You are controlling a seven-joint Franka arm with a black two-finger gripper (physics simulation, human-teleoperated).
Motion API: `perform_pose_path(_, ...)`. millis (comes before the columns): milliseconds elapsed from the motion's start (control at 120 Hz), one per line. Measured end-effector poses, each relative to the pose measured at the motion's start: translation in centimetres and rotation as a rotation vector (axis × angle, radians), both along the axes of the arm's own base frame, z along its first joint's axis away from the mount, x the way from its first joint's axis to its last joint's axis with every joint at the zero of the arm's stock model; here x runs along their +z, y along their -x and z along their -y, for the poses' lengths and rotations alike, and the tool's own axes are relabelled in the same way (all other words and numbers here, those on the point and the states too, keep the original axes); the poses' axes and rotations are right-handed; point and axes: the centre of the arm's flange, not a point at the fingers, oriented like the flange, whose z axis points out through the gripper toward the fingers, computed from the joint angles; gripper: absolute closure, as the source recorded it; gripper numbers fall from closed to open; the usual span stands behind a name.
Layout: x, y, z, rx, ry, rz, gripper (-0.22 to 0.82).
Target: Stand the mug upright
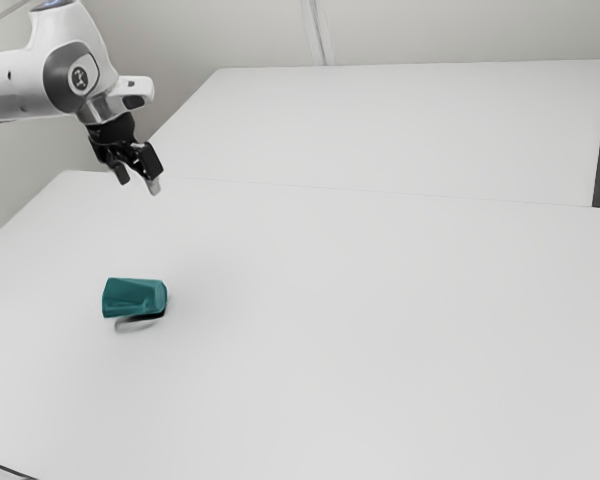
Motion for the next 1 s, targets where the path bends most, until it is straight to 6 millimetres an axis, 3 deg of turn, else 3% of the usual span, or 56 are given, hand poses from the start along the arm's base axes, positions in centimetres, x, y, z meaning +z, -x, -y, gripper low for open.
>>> perform_pose_path(108,0.2,0.0,-0.2,0.024,0.033,0.033,0.02)
perform_pose_path(158,0.2,0.6,-1.7,0.07,0.089,0.048,0.02)
perform_pose_path(267,-0.8,5.3,-8.4,0.236,0.211,0.06,0.01)
perform_pose_path(458,-8.2,14.5,-21.4,0.606,0.451,0.032,0.0)
perform_pose_path(517,-10.6,16.5,-23.8,0.686,0.513,0.02,0.0)
perform_pose_path(567,-12.2,16.4,-23.4,0.694,0.556,0.002,0.0)
perform_pose_path(650,-14.4,13.5,-19.3,0.624,0.605,-0.057,0.0)
perform_pose_path(708,-16.2,12.8,-17.4,0.604,0.642,-0.097,0.0)
perform_pose_path(850,-18.3,13.9,-17.1,0.625,0.704,-0.133,0.0)
perform_pose_path(1000,-18.1,13.9,-16.9,0.613,0.719,-0.129,0.0)
